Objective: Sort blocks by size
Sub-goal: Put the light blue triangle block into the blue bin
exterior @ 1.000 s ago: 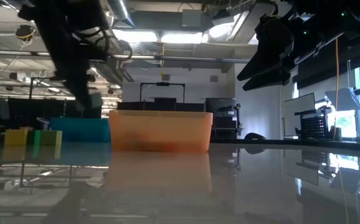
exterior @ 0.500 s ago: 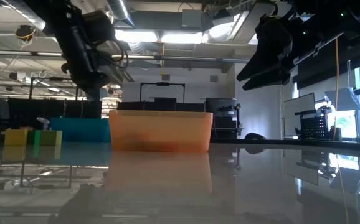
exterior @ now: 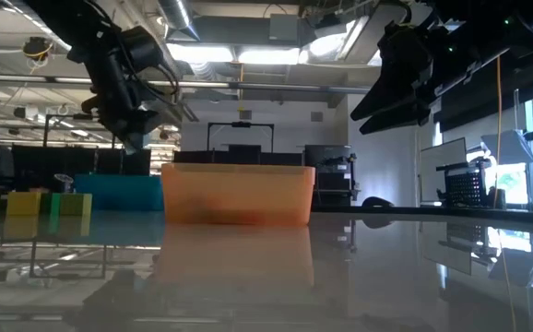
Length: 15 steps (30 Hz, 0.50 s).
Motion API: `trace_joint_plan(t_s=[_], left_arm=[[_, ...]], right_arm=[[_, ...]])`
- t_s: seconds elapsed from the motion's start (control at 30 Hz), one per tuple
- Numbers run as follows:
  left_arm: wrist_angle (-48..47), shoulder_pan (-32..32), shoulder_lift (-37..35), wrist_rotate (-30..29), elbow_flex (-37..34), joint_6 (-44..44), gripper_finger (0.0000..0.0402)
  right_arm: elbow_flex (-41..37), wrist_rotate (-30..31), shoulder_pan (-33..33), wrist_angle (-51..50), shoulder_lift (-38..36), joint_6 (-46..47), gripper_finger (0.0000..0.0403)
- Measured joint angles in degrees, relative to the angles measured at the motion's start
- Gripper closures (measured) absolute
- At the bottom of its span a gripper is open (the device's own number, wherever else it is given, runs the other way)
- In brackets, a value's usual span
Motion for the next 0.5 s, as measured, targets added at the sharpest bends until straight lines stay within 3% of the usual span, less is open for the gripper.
trace_joint_plan(t_s=[0.27,0.5], left_arm=[[-0.65,-0.05,-0.48,6.15,0.00,0.11,0.0203],[-5.56,-10.84,-5.04,15.69,0.00,3.54,0.0202]], right_arm=[[0.00,0.34,0.00,-0.02,0.00,-0.02,0.0127],[0.00,0.34,0.00,-0.03,0.00,-0.21,0.0127]])
